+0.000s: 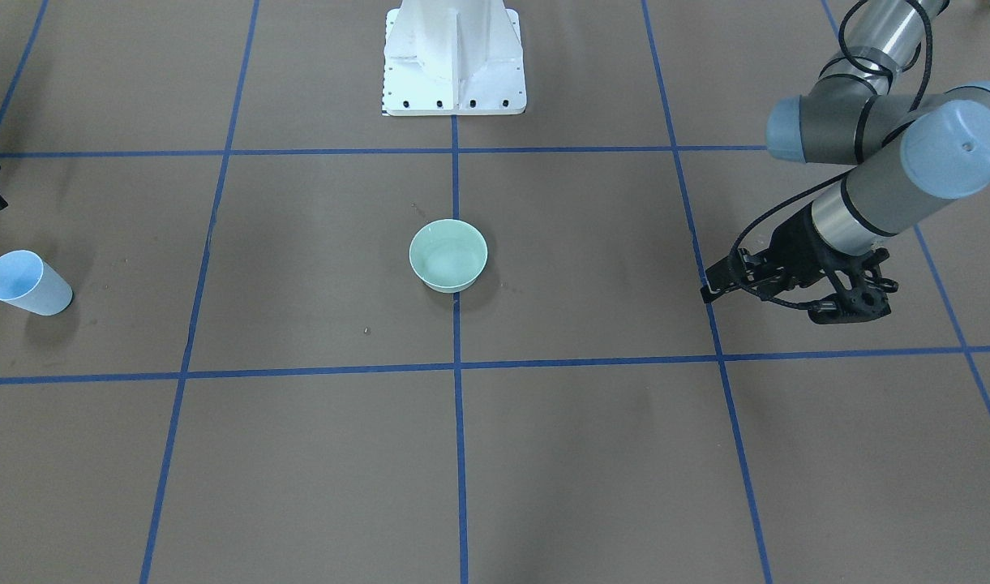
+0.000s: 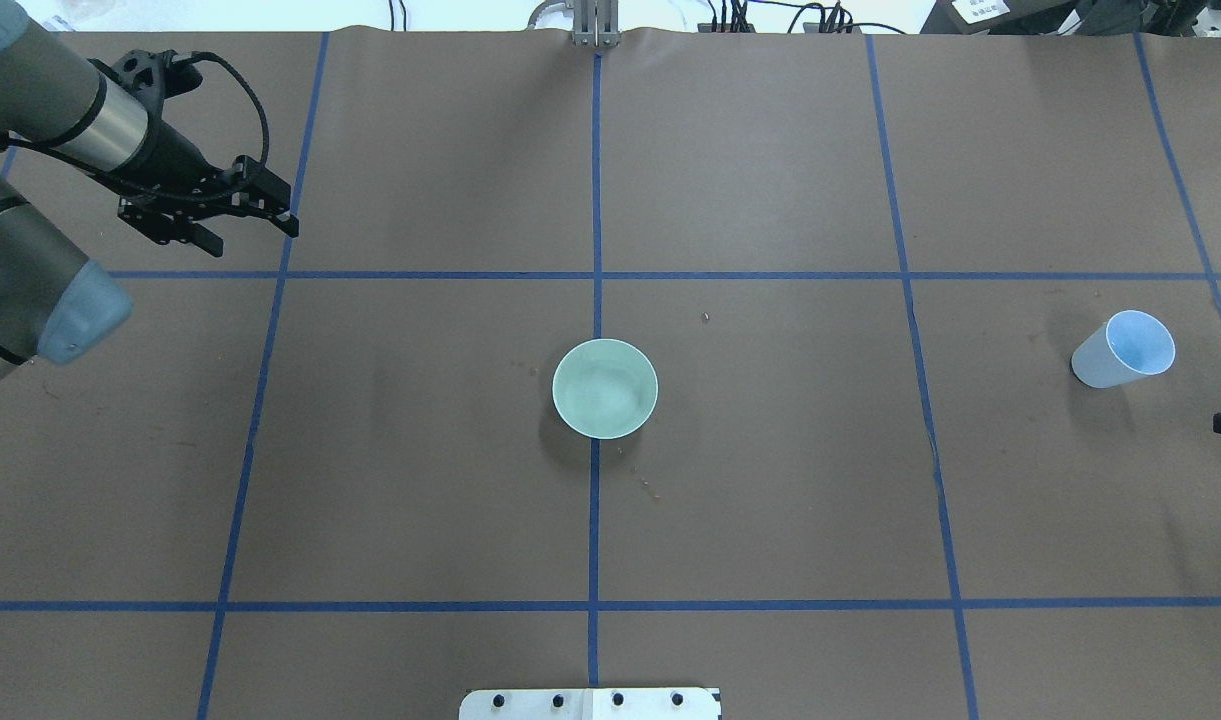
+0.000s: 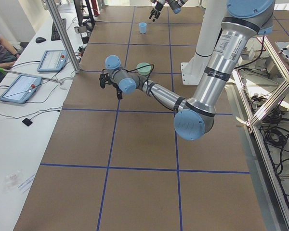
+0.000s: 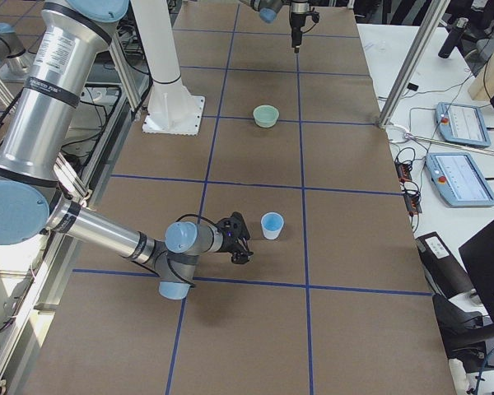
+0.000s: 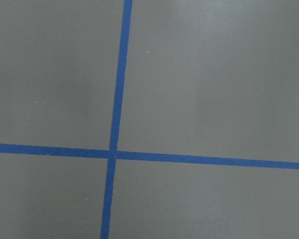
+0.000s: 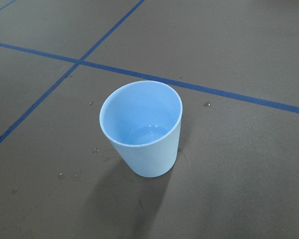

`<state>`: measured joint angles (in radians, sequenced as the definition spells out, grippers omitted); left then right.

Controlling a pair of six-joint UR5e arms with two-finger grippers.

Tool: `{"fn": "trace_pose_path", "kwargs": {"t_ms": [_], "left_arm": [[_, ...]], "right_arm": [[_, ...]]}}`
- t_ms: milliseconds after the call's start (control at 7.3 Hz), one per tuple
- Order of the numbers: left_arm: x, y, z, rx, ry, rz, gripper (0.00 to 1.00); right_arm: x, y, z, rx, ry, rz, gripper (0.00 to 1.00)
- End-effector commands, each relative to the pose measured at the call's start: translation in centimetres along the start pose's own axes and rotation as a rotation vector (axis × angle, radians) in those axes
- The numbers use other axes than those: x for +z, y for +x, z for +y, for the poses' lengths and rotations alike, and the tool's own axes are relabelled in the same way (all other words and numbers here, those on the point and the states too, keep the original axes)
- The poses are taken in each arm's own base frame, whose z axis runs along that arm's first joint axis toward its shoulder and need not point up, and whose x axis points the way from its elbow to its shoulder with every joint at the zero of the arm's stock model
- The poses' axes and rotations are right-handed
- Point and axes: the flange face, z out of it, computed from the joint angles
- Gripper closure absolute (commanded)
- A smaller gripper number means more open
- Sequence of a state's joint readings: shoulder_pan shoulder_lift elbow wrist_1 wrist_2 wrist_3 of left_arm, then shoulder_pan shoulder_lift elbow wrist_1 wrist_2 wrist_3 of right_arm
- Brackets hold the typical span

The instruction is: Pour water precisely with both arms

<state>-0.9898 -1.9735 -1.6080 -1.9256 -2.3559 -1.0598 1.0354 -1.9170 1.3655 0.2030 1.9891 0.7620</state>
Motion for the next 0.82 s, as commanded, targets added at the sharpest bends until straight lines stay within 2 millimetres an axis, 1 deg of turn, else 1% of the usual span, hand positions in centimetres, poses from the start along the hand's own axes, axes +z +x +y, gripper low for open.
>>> {"fn": "trace_pose_path", "kwargs": {"t_ms": [0, 137, 274, 411, 548, 685], "left_arm": [[2.2, 6.0, 1.9, -0.04, 0.008, 0.012, 0.01], [3.6, 9.0, 3.1, -0.056, -0.005, 0.02, 0.01], [5.7, 12.5, 5.1, -0.05, 0.019, 0.015, 0.01], [7.4, 14.5, 6.9, -0.054, 0.02, 0.013, 0.01], [8.5, 18.4, 8.8, -0.078, -0.003, -0.027, 0.01], [9.3, 23.3, 11.0, -0.07, -0.006, -0.099, 0.01]], "right_arm": [[-1.7, 3.3, -4.7, 0.074, -0.021, 0.027, 0.01], [-1.7, 4.5, -6.4, 0.05, -0.04, 0.074, 0.01], [-1.0, 5.8, -8.8, 0.022, -0.068, 0.129, 0.01], [-0.2, 6.8, -11.2, 0.003, -0.099, 0.169, 0.01], [0.7, 7.6, -14.4, 0.001, -0.129, 0.203, 0.01], [1.6, 7.9, -17.4, -0.013, -0.164, 0.21, 0.01]]}}
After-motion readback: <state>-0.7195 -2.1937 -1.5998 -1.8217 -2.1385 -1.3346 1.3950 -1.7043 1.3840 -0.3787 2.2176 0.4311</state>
